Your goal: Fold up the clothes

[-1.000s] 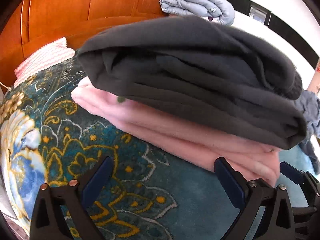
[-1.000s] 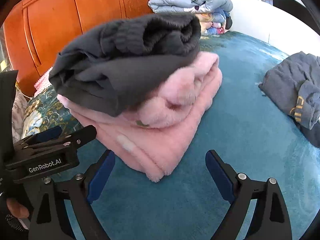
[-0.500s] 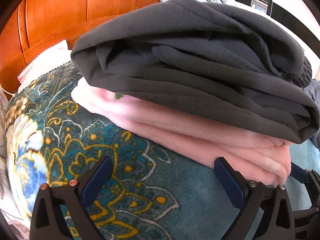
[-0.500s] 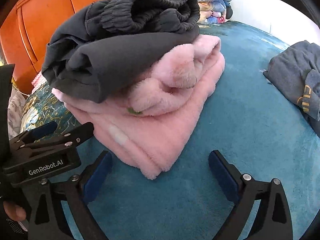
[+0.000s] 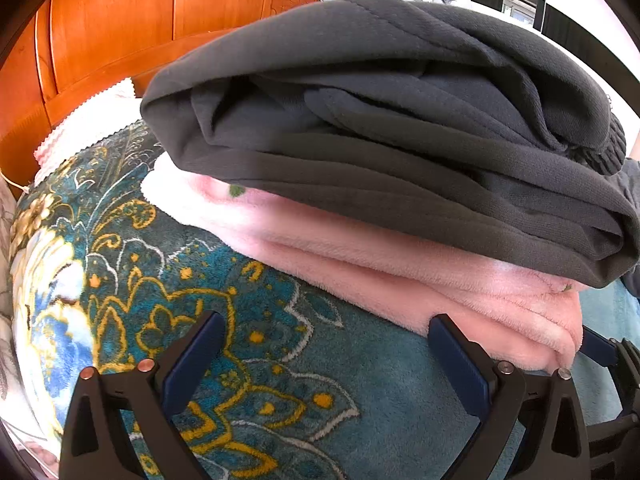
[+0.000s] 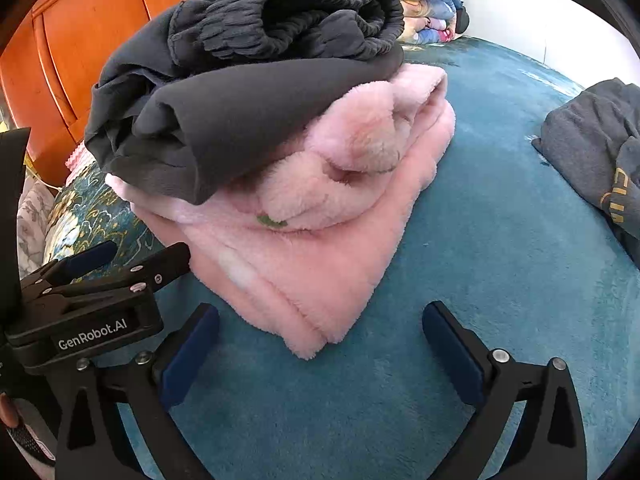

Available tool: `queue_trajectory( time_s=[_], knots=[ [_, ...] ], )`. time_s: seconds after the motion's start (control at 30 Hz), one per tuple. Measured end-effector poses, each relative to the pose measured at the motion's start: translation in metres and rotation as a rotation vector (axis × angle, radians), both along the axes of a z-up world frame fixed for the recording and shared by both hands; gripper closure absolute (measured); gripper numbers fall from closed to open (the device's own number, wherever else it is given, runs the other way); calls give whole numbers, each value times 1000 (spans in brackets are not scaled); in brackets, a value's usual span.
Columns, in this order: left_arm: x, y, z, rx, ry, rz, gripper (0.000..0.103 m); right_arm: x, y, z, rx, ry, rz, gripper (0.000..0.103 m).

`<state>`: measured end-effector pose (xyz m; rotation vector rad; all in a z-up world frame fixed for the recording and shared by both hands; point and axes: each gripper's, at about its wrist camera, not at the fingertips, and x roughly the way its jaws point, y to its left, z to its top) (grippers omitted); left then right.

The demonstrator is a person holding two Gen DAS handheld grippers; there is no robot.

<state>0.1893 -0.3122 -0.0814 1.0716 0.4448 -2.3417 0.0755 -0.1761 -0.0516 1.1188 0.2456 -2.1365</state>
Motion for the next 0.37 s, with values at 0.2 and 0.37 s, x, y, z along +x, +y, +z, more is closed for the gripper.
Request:
queue_trajectory(
  time_s=[0.2,0.37],
  knots=[
    [-1,1,0,0,-1,0,0,-2,2,3,3,-1,0,0],
    [3,-2,1,1,1,2,0,-5,4,6,2,0,1,0]
  ],
)
